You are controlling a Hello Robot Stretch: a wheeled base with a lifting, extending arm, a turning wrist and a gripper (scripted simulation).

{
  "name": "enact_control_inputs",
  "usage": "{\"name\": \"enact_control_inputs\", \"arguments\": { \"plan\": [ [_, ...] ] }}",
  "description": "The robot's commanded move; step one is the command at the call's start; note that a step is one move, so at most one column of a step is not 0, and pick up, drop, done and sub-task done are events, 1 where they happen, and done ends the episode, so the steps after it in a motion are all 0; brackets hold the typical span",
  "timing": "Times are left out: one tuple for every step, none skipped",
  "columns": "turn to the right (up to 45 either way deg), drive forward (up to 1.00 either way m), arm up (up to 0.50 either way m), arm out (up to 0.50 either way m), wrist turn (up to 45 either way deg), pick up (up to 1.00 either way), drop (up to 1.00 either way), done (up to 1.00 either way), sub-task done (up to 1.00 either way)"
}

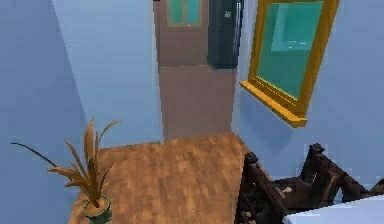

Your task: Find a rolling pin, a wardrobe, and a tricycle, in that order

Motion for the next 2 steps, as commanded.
{"name": "enact_control_inputs", "arguments": {
  "plan": [
    [-3.0,0.0,0.0,0.0,0.0,0.0,0.0,0.0,0.0],
    [0.0,1.0,0.0,0.0,0.0,0.0,0.0,0.0,0.0]
  ]
}}
